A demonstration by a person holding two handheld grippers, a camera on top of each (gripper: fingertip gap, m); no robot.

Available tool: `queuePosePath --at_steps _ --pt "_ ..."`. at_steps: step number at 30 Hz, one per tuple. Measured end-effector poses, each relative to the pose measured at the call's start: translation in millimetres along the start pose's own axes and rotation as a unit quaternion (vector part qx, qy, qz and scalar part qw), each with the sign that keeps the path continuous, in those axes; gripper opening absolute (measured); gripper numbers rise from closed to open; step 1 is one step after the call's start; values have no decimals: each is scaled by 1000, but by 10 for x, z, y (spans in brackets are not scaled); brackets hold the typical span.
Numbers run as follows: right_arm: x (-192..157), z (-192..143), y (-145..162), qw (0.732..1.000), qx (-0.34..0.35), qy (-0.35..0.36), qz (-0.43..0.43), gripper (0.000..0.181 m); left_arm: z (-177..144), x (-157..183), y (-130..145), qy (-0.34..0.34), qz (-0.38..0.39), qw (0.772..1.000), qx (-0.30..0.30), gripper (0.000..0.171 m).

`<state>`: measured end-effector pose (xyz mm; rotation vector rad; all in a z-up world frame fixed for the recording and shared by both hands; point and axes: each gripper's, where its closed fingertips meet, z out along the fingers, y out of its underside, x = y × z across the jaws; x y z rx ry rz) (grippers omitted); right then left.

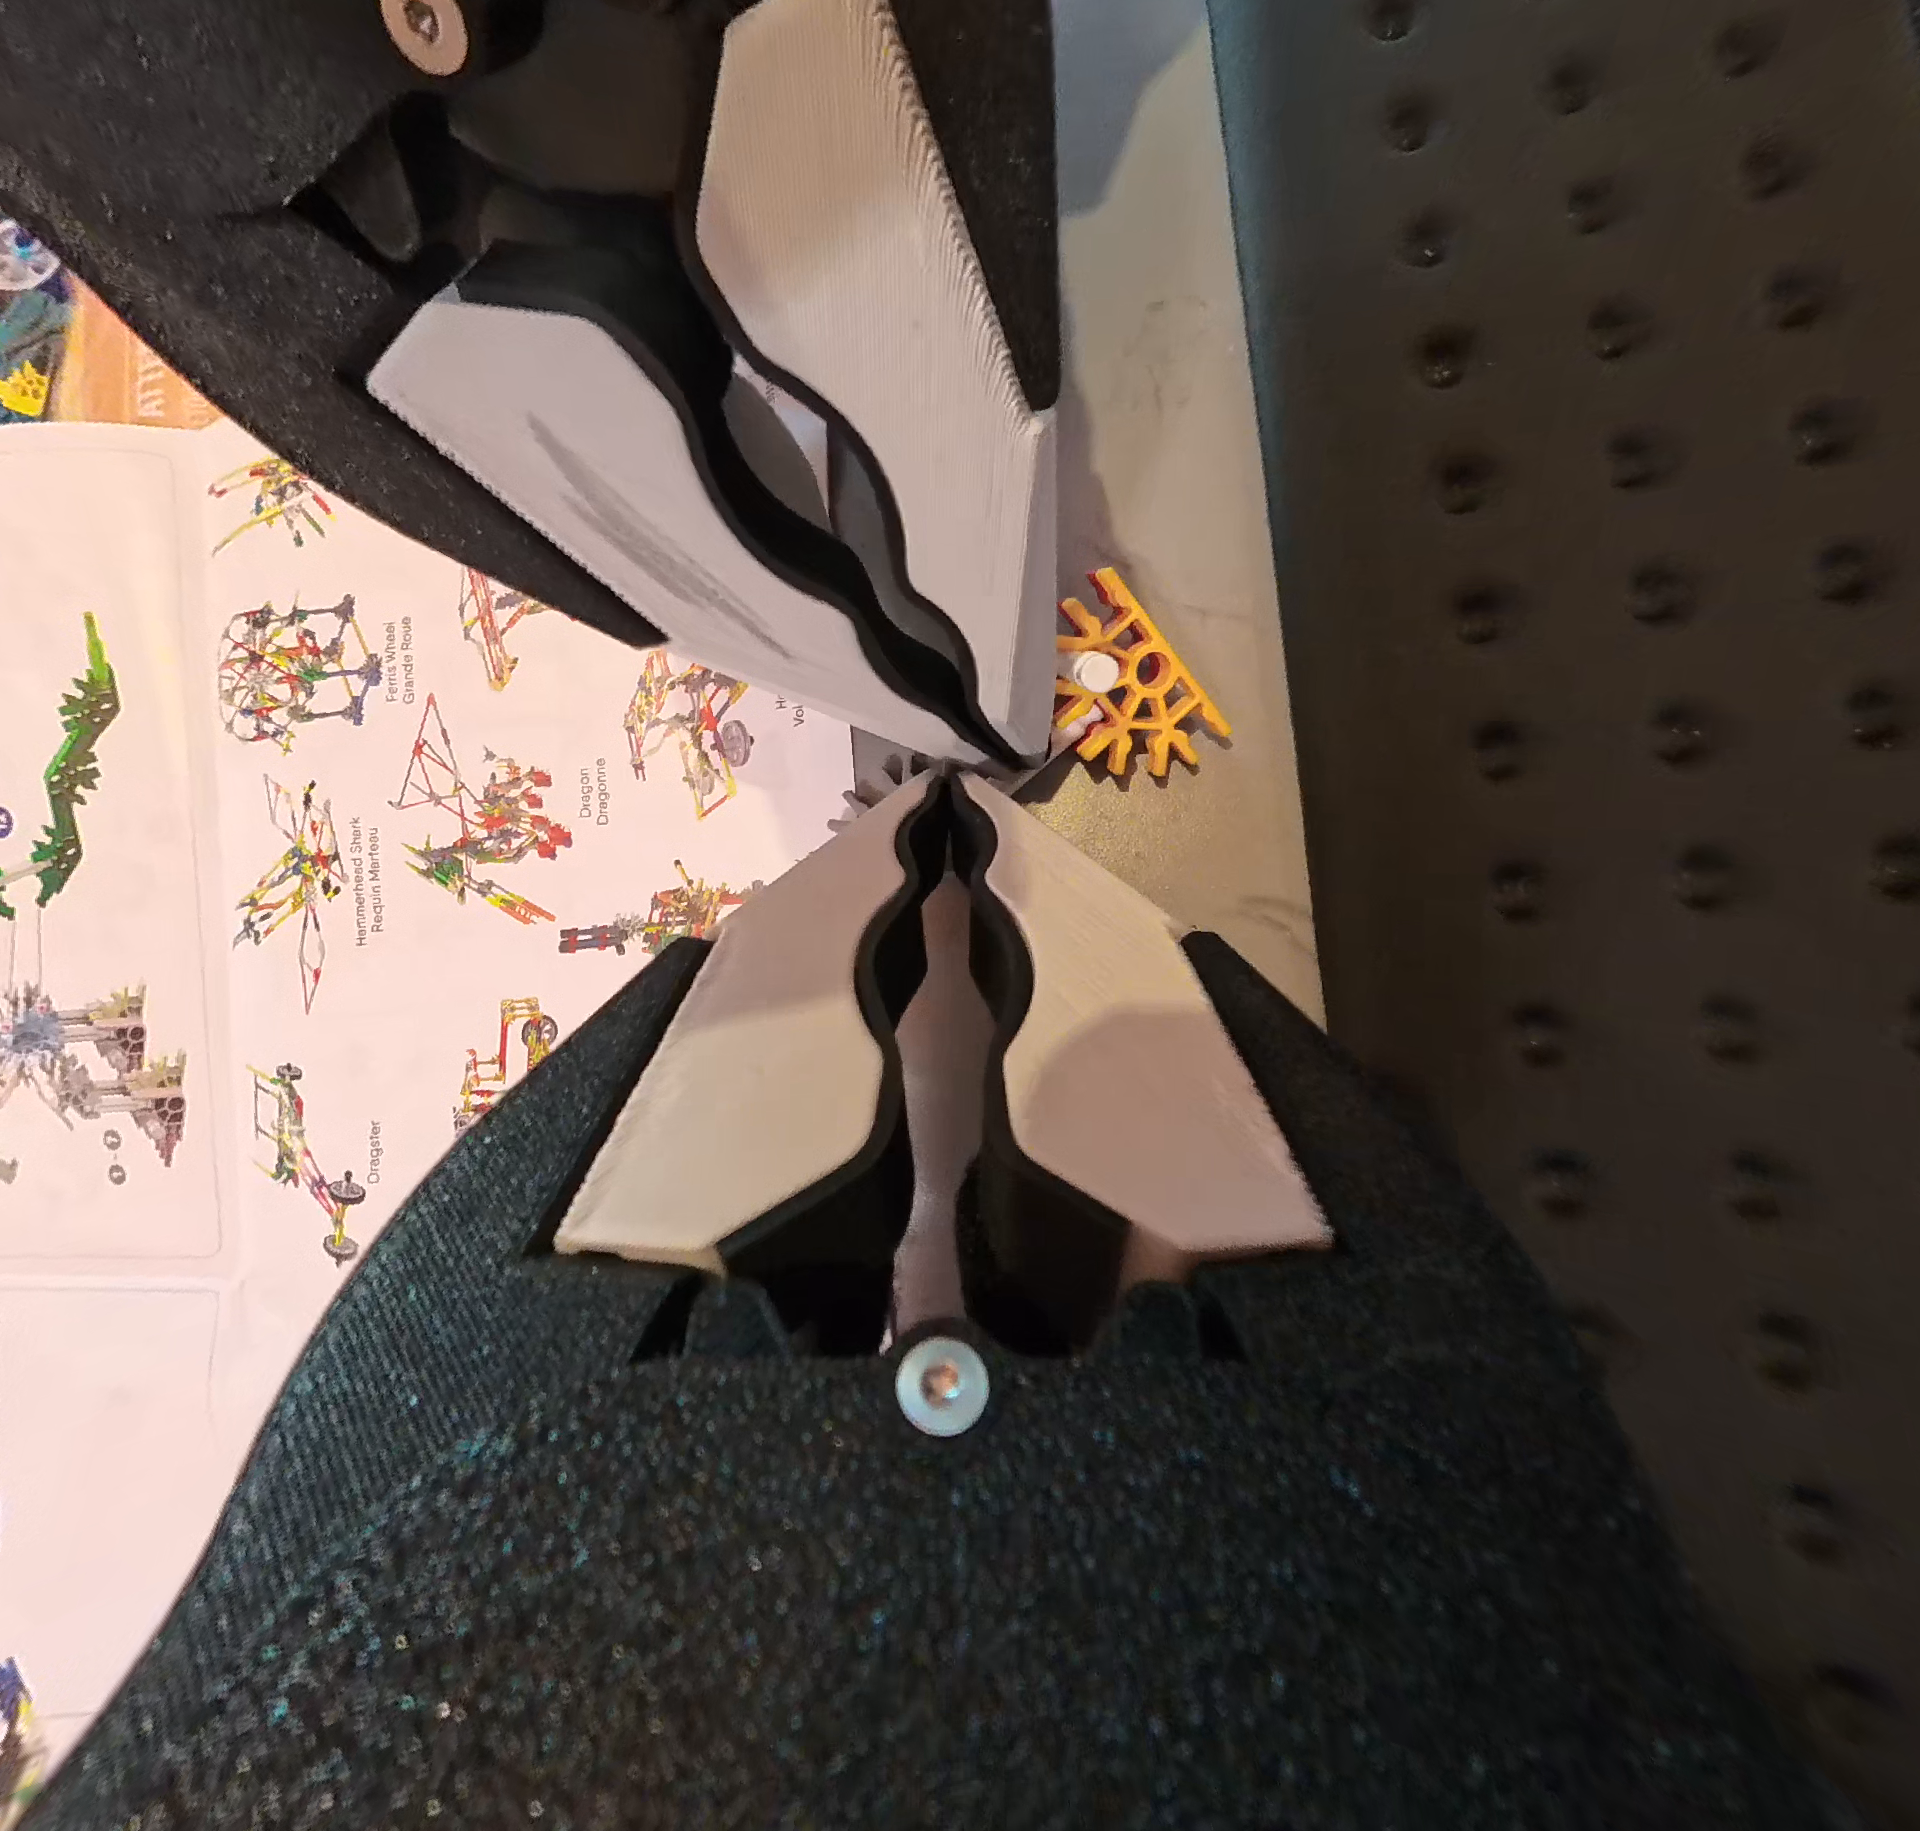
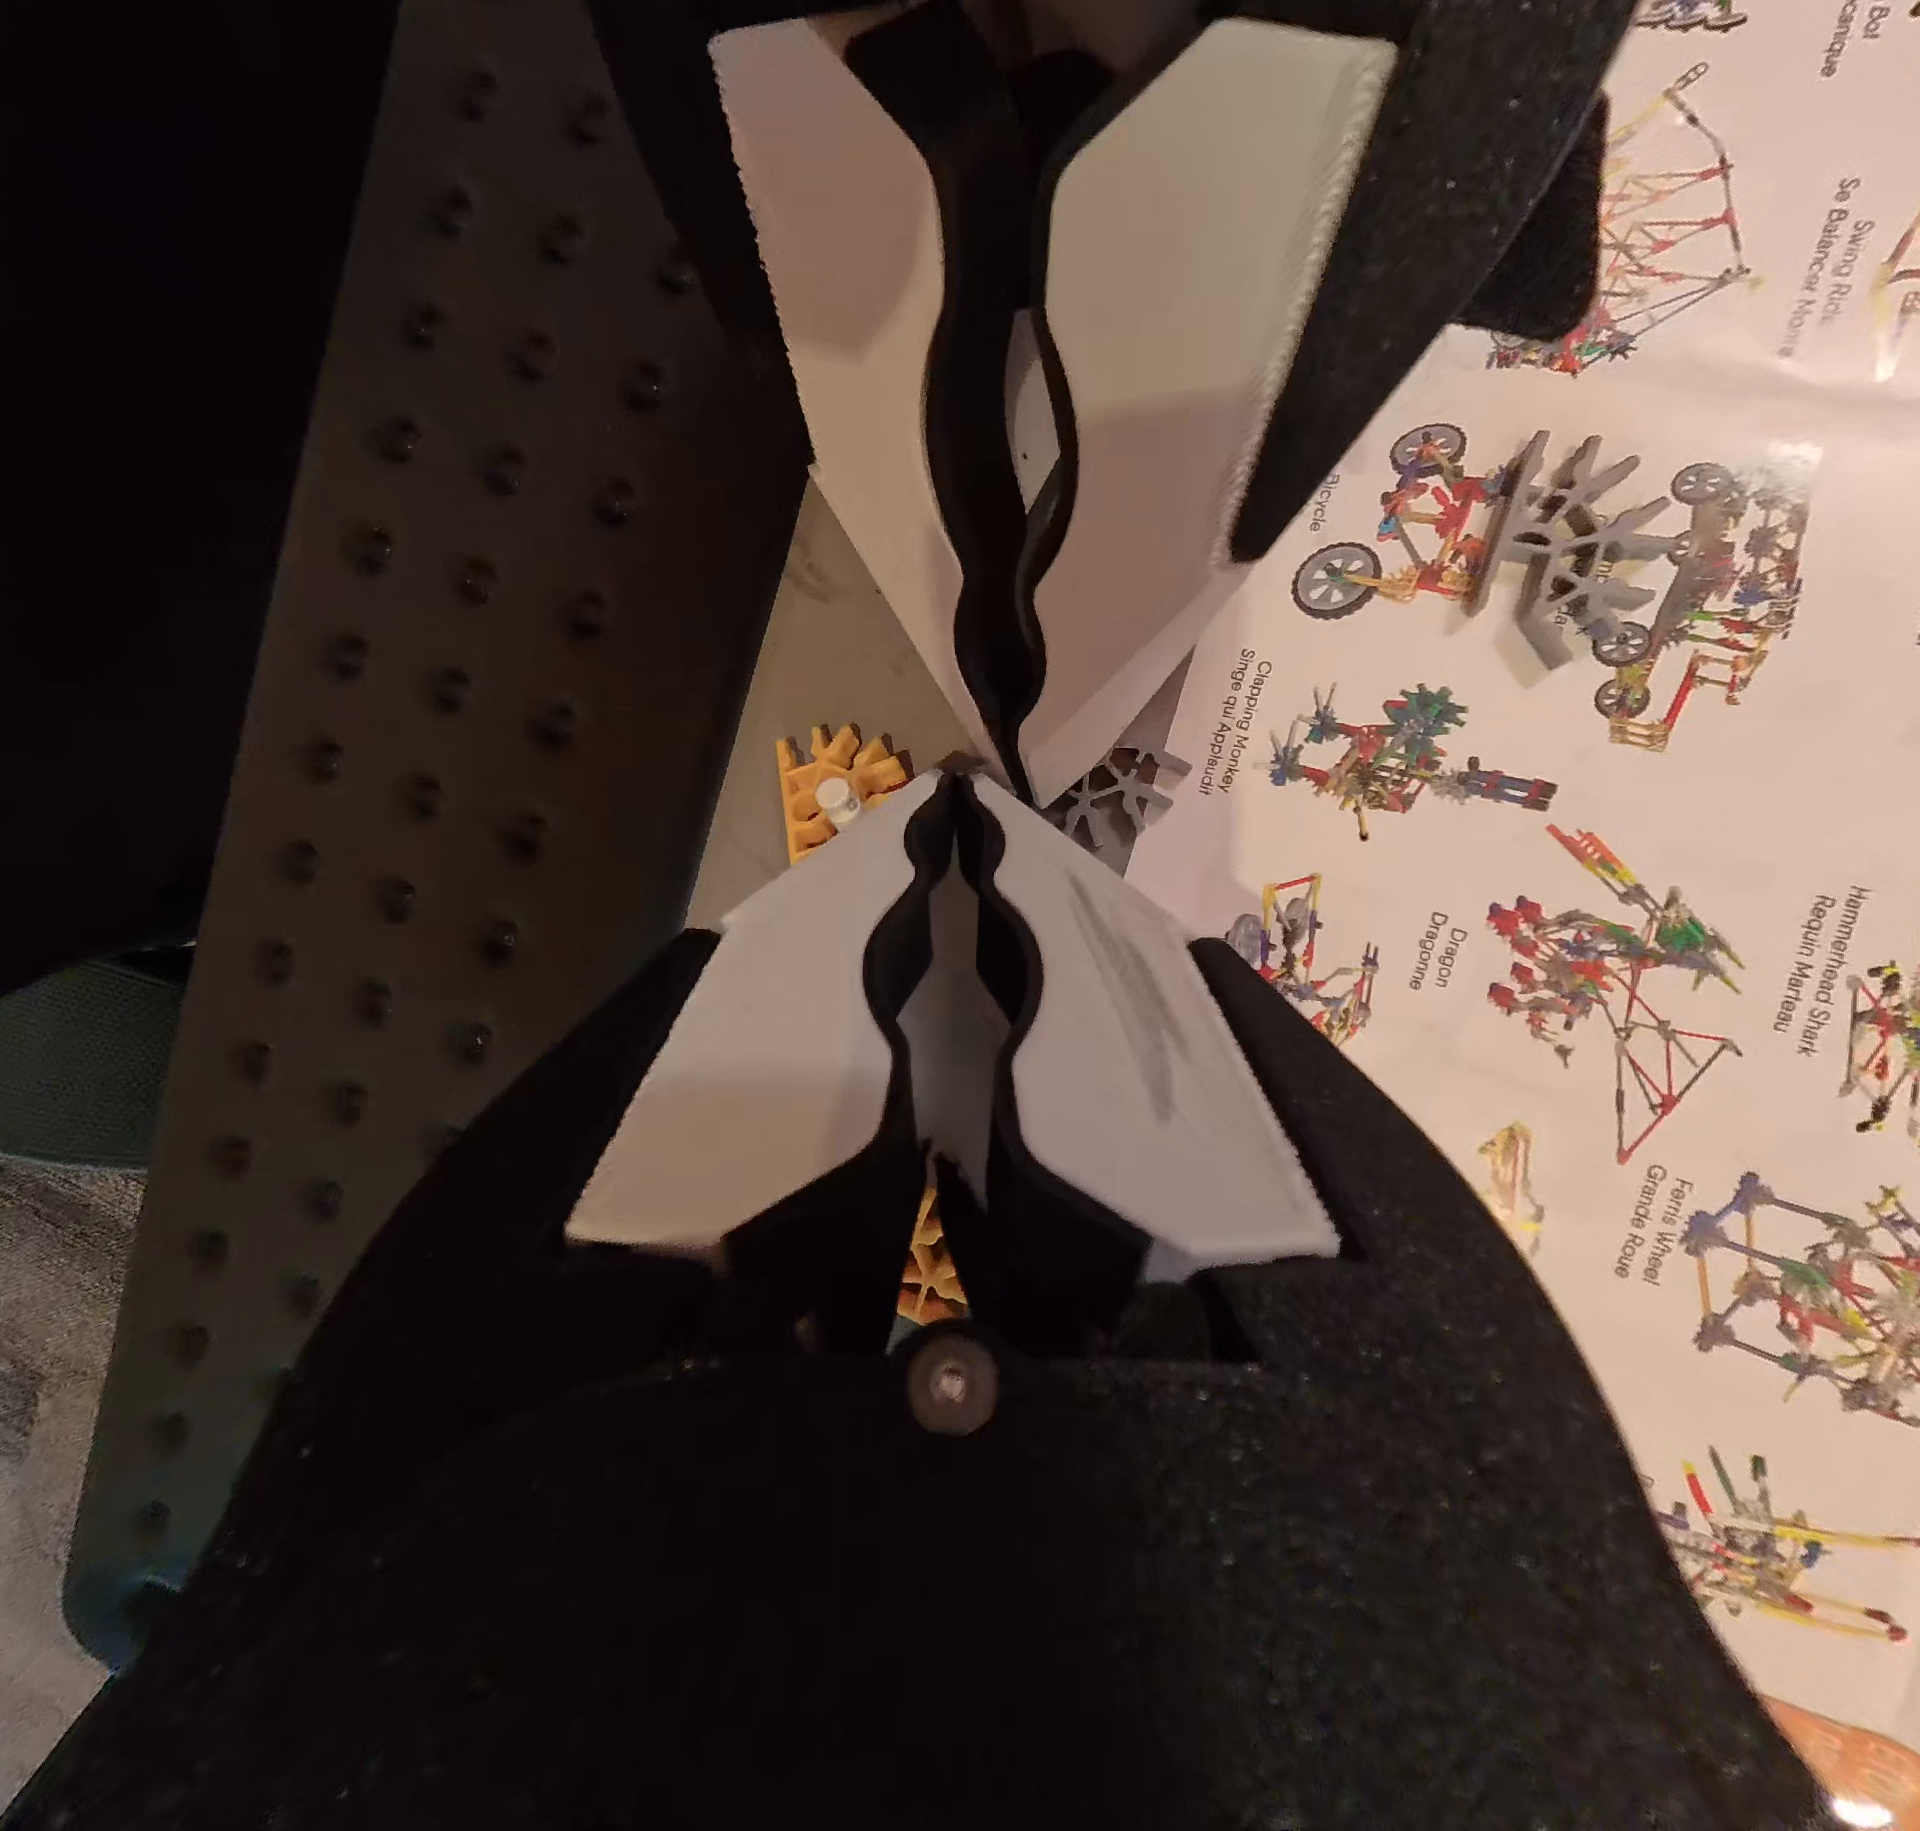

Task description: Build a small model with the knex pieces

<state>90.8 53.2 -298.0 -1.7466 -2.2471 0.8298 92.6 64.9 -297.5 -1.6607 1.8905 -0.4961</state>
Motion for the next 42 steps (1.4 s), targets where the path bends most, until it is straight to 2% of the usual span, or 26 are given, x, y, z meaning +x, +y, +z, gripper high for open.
queuePosePath --at_steps 5,10,16,19,21,24,26,28,32,37,42 --pt "2 -4 -29 1000 13 8 -15 0 -39 -14 15 22 -17 1000 11 0" --pt "27 -105 -54 999 35 6 -4 1 -125 -143 61 10 -18 1000 13 2" --pt "30 -198 -4 999 39 3 -1 3 -158 -190 75 3 -15 1000 10 14" --pt "-130 -240 -29 998 51 -37 -3 16 -130 -162 107 1 -2 1000 -2 18" --pt "-246 -266 -15 997 51 -65 -8 32 -118 -154 118 -1 4 1000 -7 18" --pt "-358 -233 21 995 39 -83 -25 44 -117 -153 113 -1 3 1000 -7 18" --pt "-403 -187 -22 995 42 -85 -38 43 -114 -162 120 -3 2 1000 -8 18" --pt "-375 -155 -43 996 38 -67 -49 33 -114 -166 124 -4 2 1000 -9 18" --pt "-355 -169 -28 996 36 -60 -53 32 -116 -177 126 -5 -1 1000 -9 19" --pt "-362 -263 -26 996 43 -62 -52 45 -164 -259 150 -16 -7 1000 -9 20" --pt "-358 -108 55 996 4 -43 -76 47 -190 -299 156 -20 -10 1000 -9 21"
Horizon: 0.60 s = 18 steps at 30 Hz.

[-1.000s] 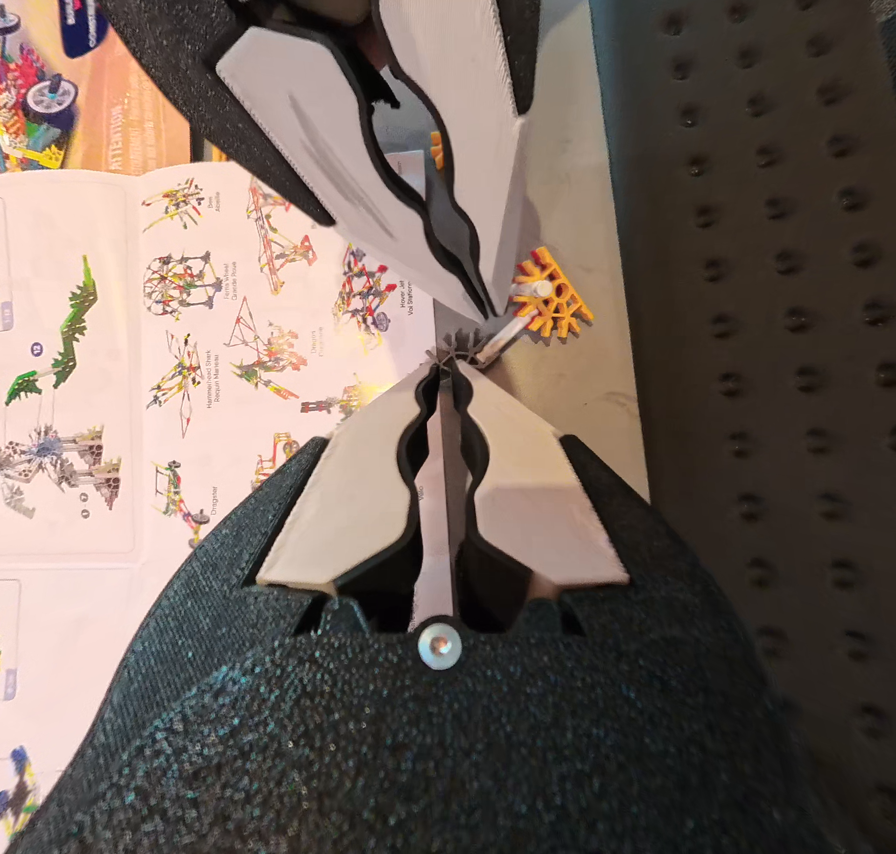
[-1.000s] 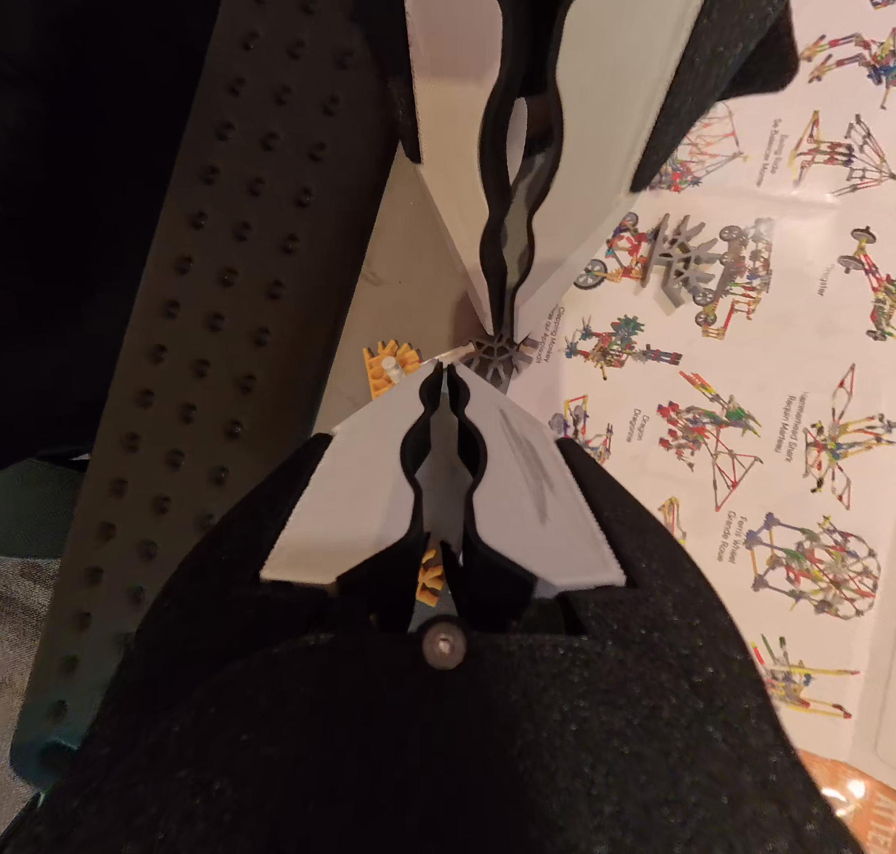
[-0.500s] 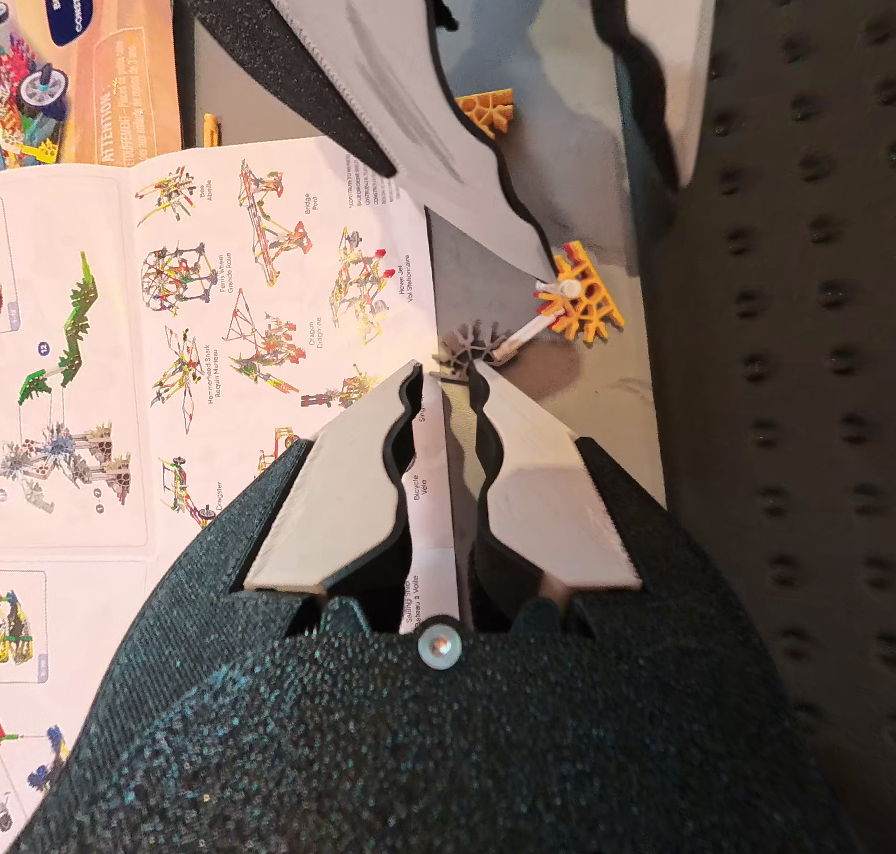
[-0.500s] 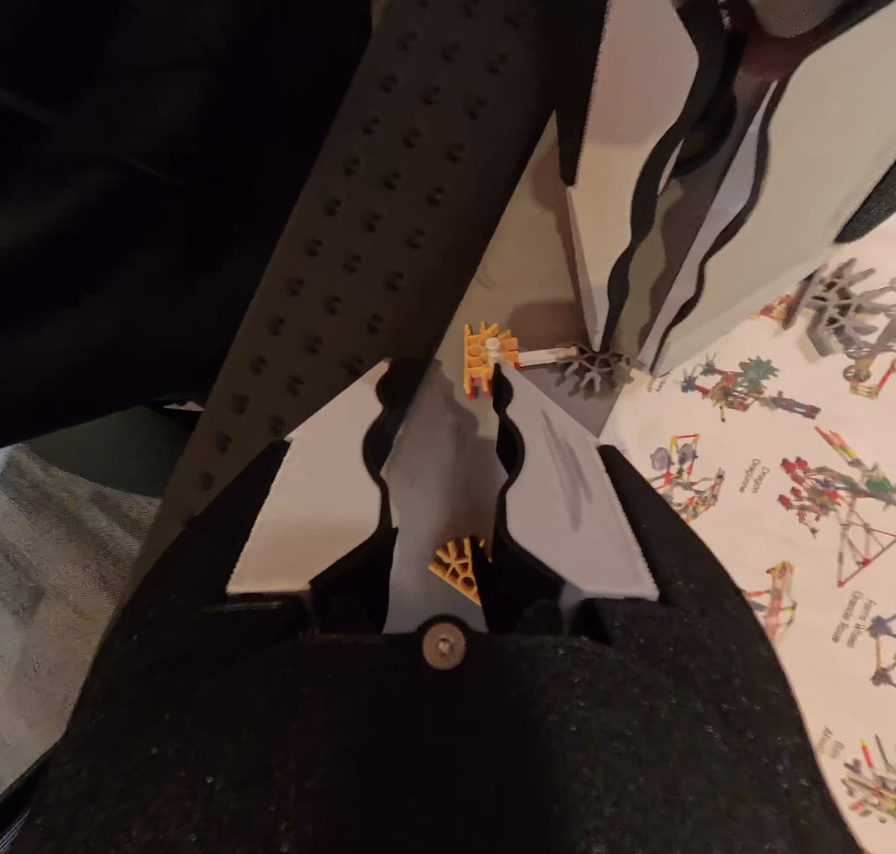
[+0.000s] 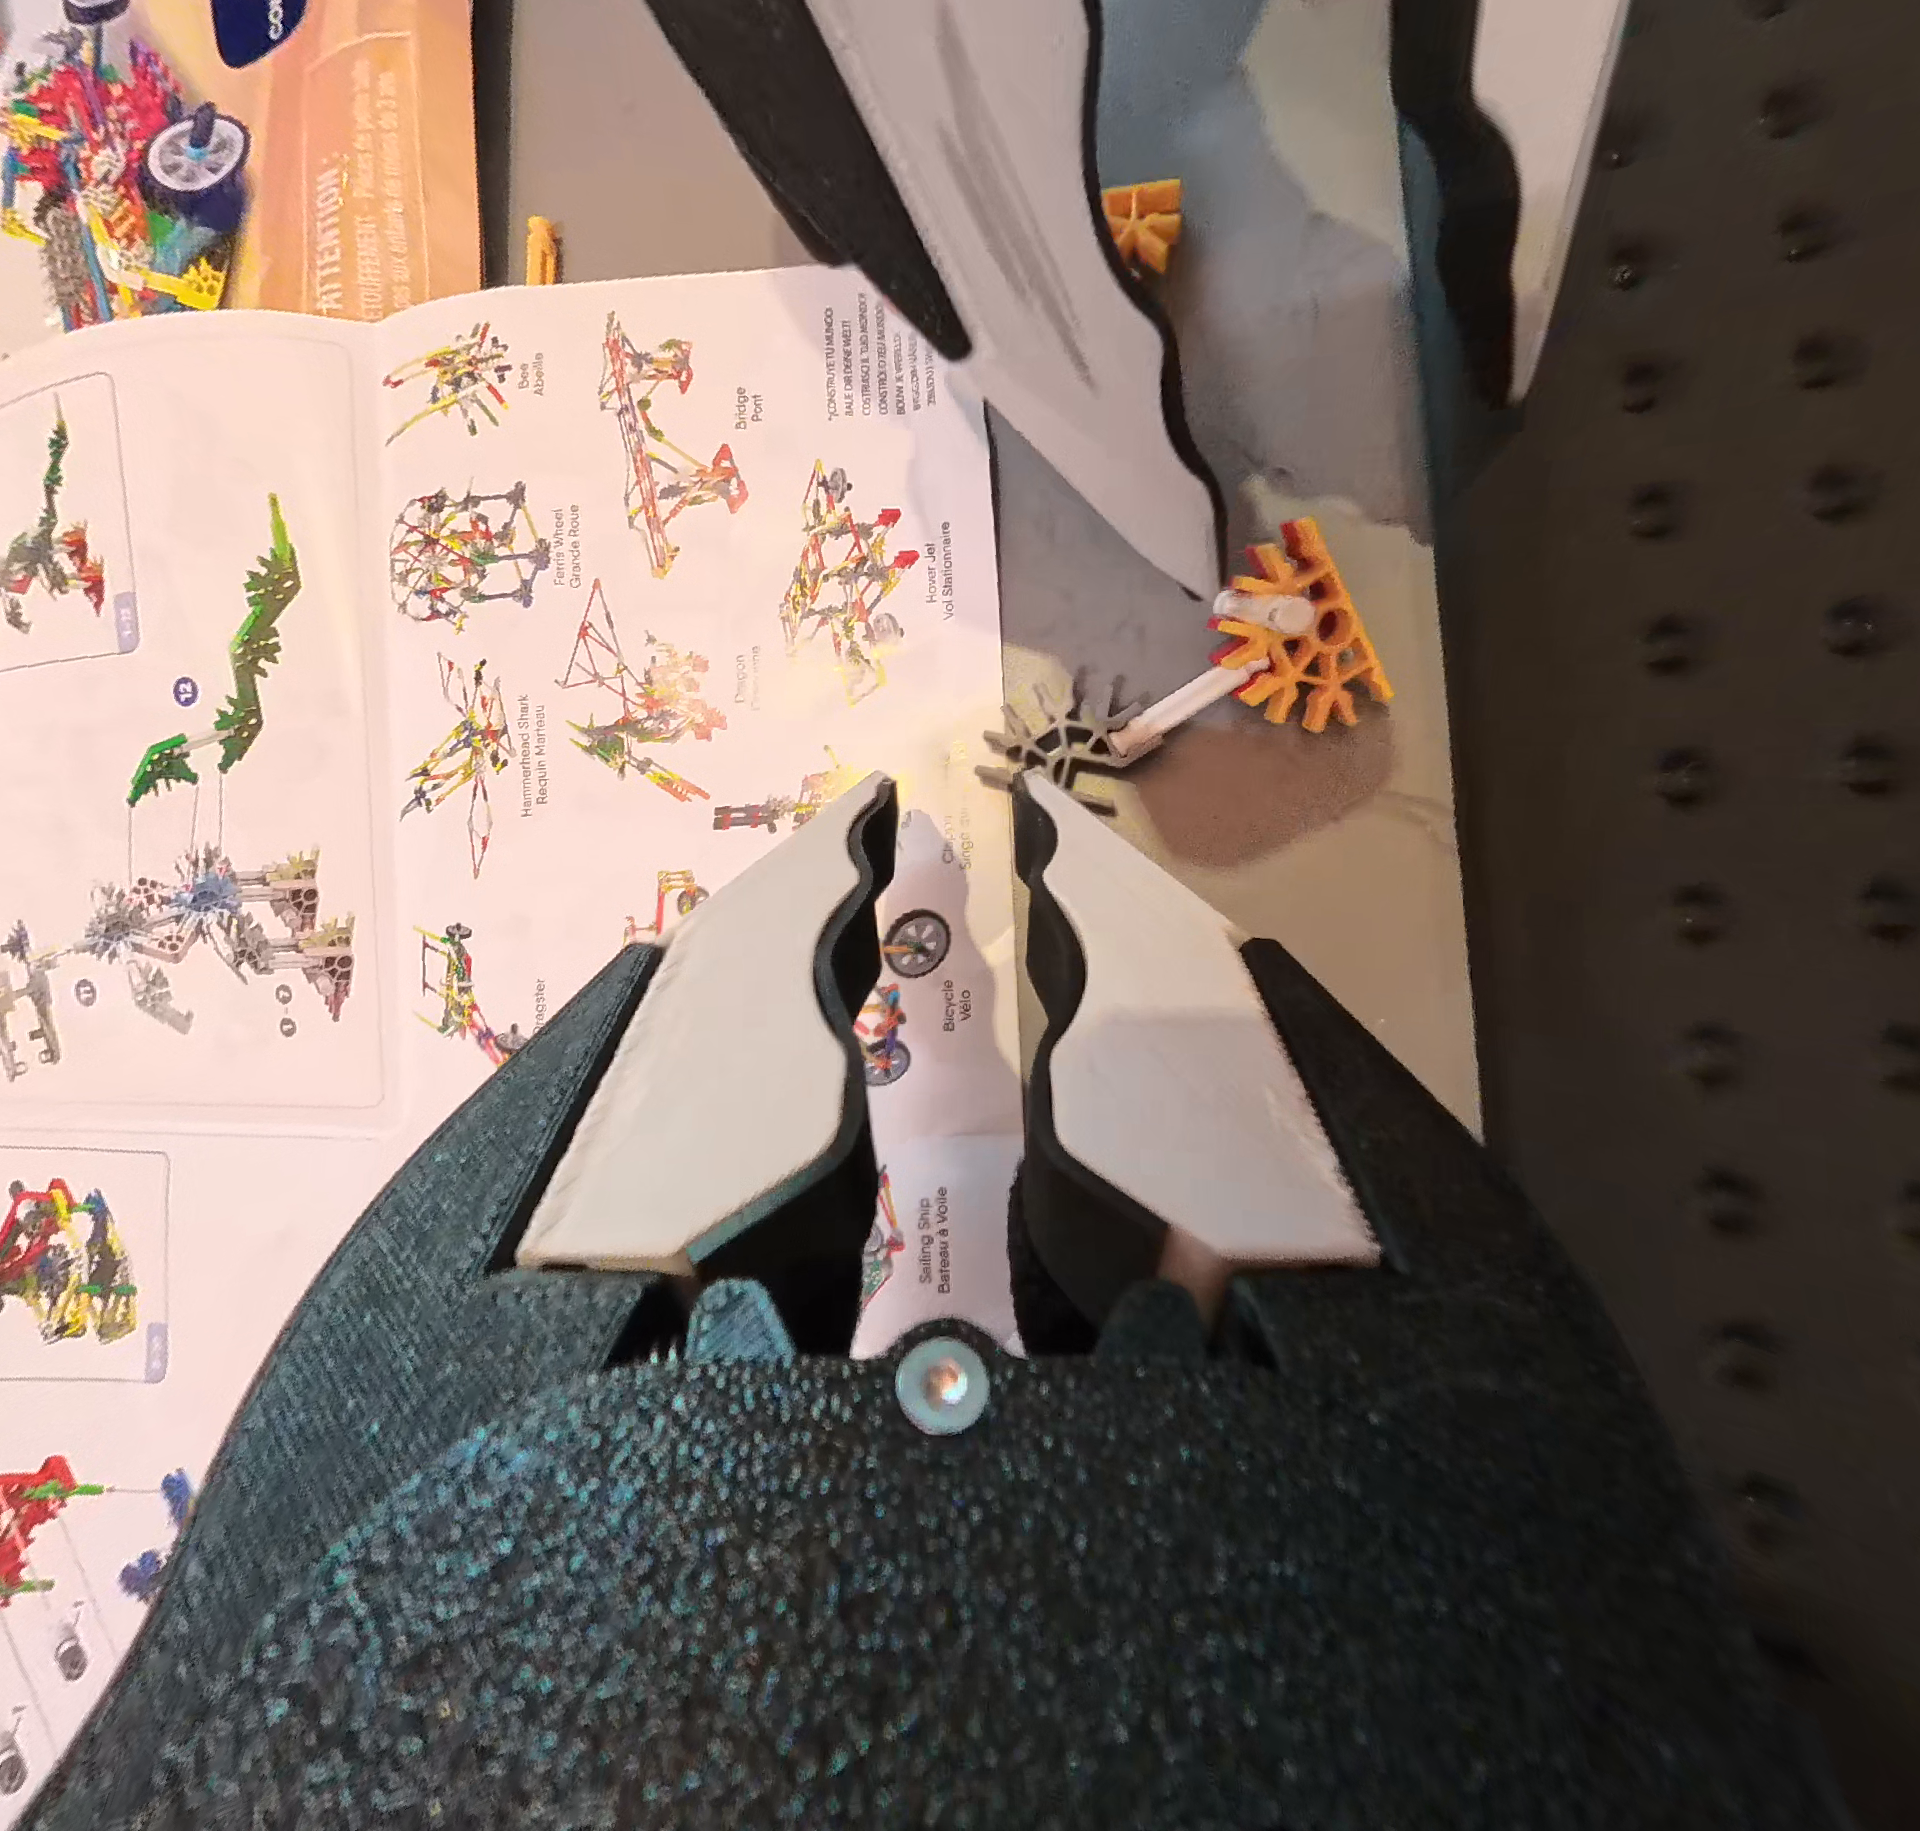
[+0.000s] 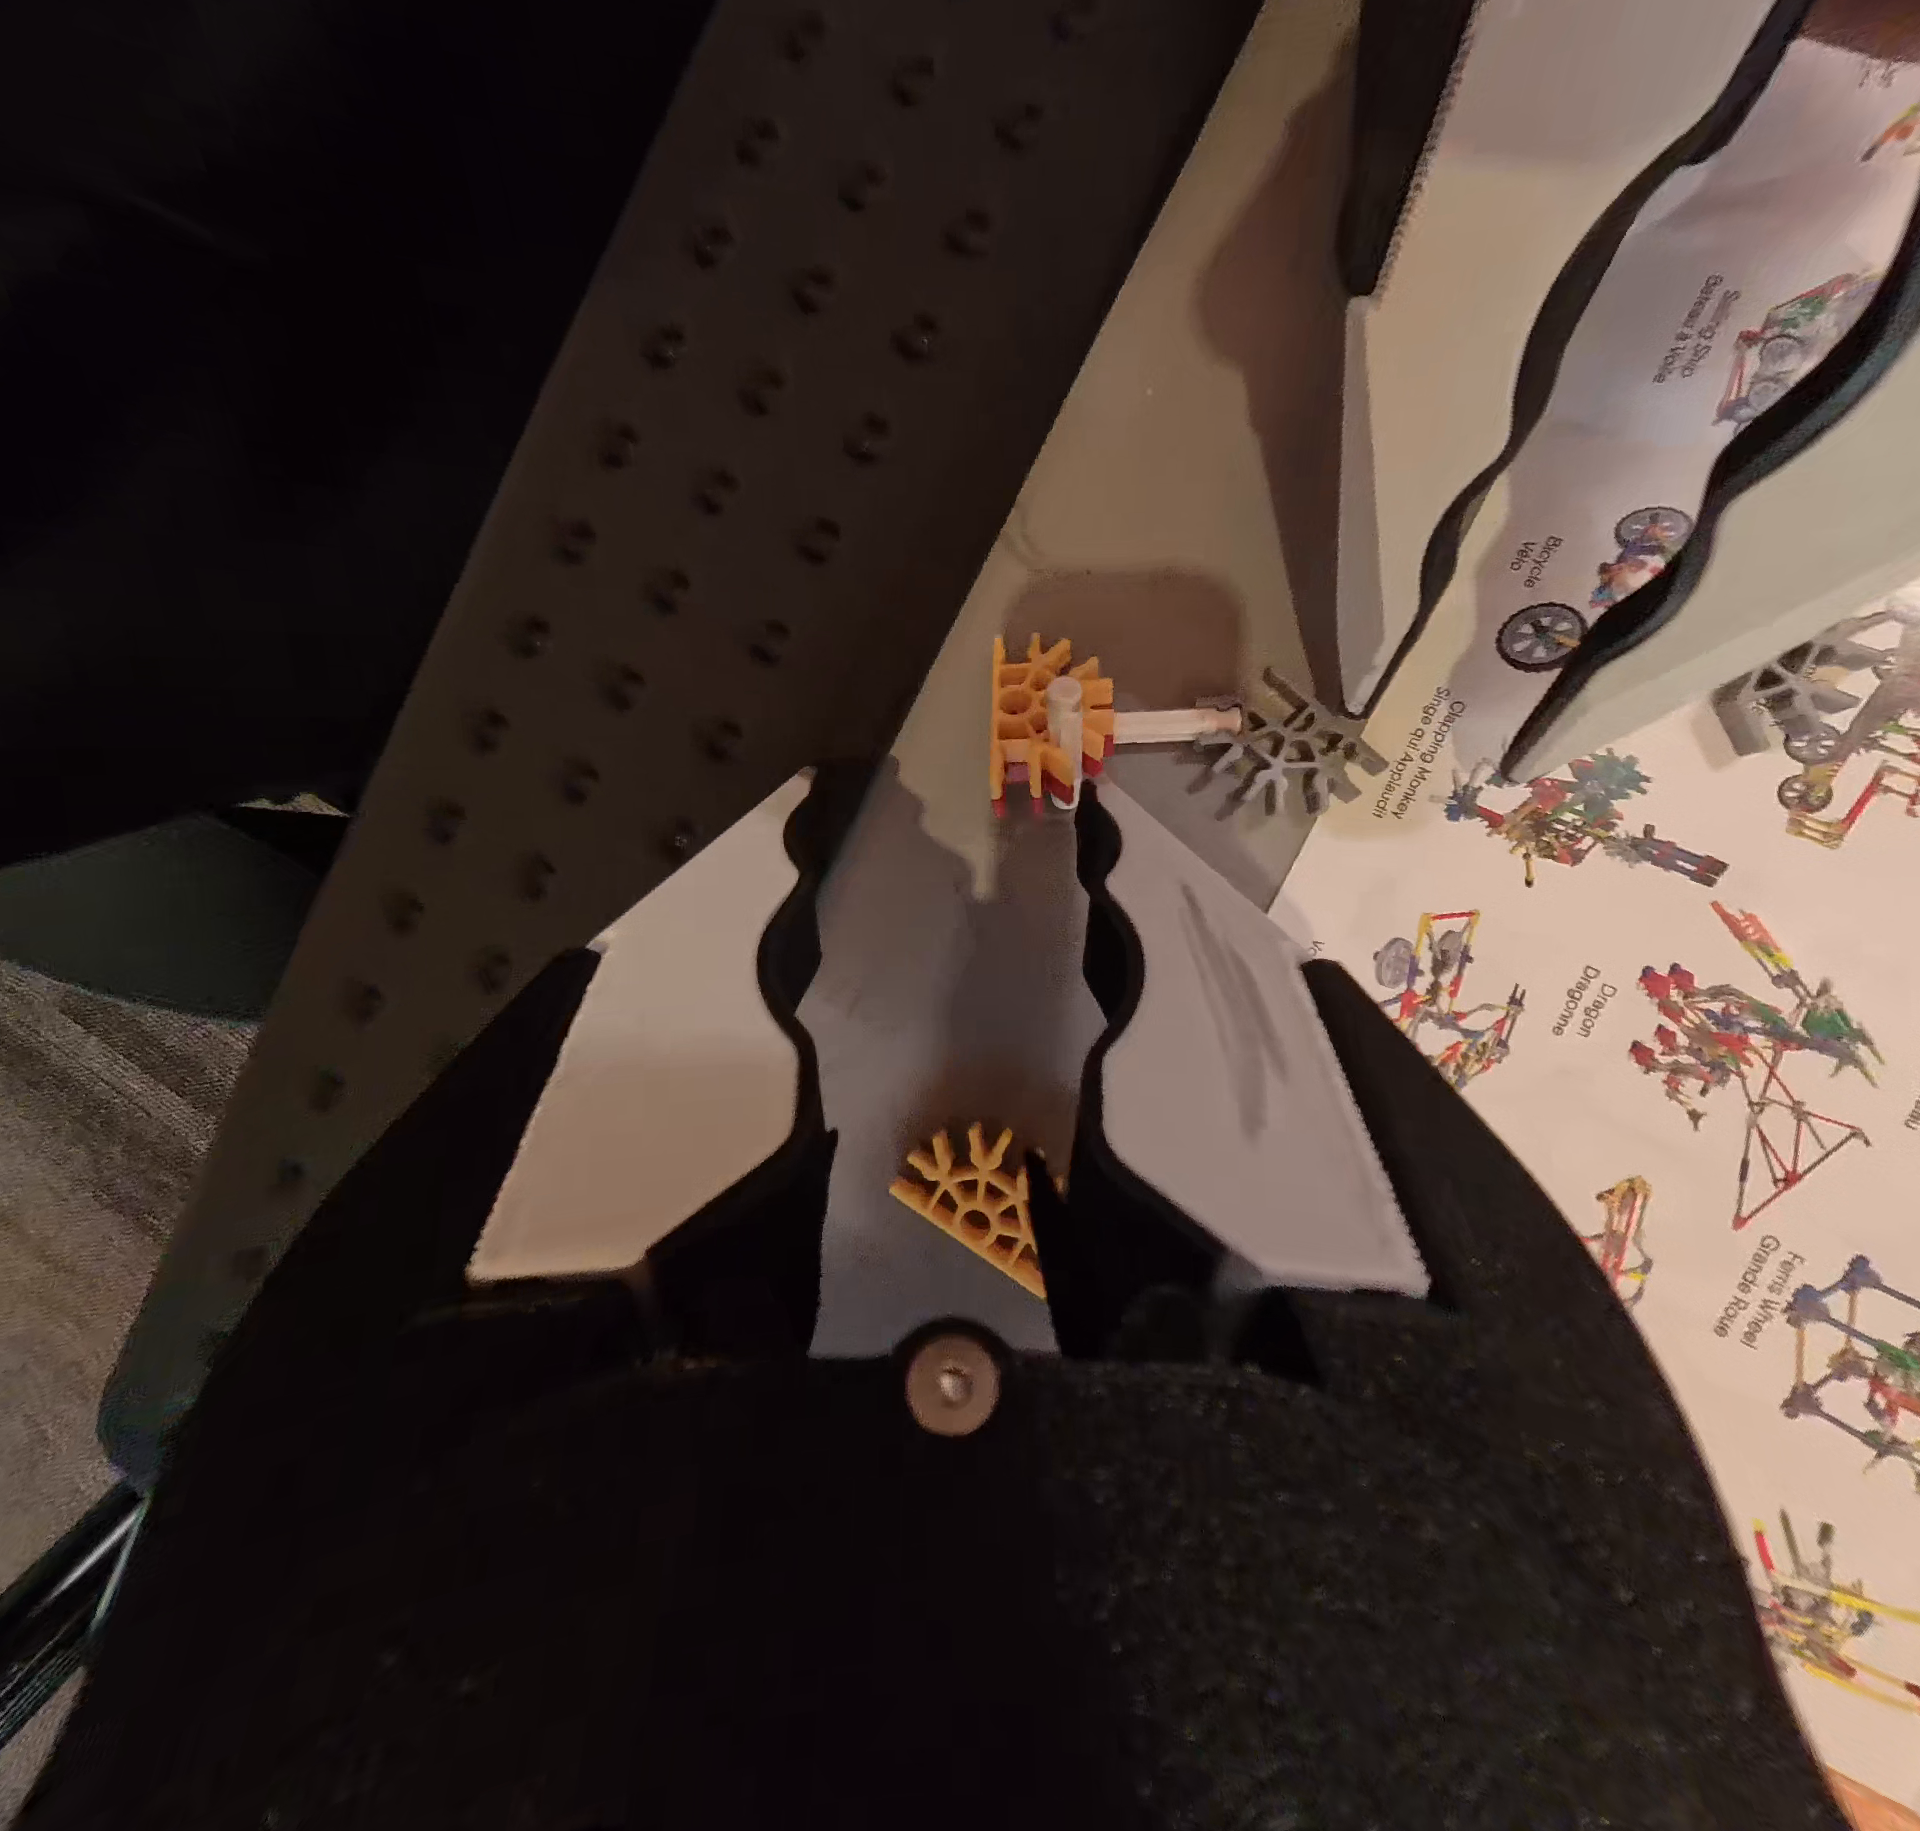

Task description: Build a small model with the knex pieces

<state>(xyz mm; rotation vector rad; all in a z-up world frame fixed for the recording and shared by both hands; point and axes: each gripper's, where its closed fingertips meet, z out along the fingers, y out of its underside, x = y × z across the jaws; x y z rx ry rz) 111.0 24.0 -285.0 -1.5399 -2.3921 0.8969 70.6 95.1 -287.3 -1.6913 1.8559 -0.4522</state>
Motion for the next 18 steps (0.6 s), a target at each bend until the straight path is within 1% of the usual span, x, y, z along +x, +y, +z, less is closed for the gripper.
queuePosePath --at_steps 3,4,5,6,10,13,18 --pt "47 47 0 1000 -6 16 -7 41 -2 -10 5 -1 -1 1000 -1 23" --pt "60 62 -10 1000 -4 19 -7 36 0 -11 8 -1 -2 1000 -2 23" --pt "80 75 -25 1000 -1 24 -9 22 2 -11 11 0 -2 1000 -2 23" --pt "99 86 -32 1000 1 29 -11 16 4 -13 15 0 -2 1000 -3 23" --pt "127 65 -42 999 6 37 -17 16 -1 -27 31 0 -6 1000 -4 23" --pt "165 -8 -67 998 14 53 -25 15 -26 -40 17 8 -22 1000 5 23" --pt "227 -157 -122 994 17 96 -57 15 -144 -106 -74 47 -105 992 60 19"
